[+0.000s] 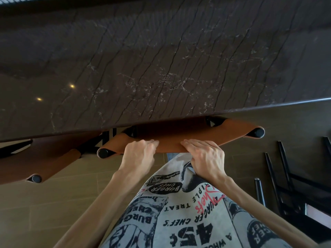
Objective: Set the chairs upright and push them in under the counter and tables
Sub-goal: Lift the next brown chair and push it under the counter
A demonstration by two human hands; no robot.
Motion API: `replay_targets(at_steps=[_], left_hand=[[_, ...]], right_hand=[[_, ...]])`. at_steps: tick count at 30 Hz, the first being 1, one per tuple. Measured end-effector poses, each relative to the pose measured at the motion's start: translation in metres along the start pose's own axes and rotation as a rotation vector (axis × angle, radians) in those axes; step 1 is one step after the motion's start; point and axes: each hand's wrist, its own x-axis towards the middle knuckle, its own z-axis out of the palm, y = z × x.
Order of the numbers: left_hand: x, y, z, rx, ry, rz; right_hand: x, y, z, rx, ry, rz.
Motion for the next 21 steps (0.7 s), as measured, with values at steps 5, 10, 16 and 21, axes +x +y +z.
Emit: replay_targets(at_steps=[5, 10, 16, 21], left_hand=[[-0.004, -0.008, 0.003, -0.127, 0.190, -0.025], [-0.009, -0.007, 0.011, -0.175, 0.359, -0.011], [-0.012, -0.005, 0.016, -0.226, 0.397, -0.063], [-0.016, -0.002, 0.024, -0.216, 0.391, -0.078]], right_hand=[[0.001, 0.003, 0.004, 0.019, 0.046, -0.001], [-0.001, 0.008, 0.010, 0.045, 0.104, 0.003], [-0.007, 0.009, 0.020, 0.040, 0.133, 0.018], [-0.014, 0.009, 0.024, 0.055, 0.116, 0.039]])
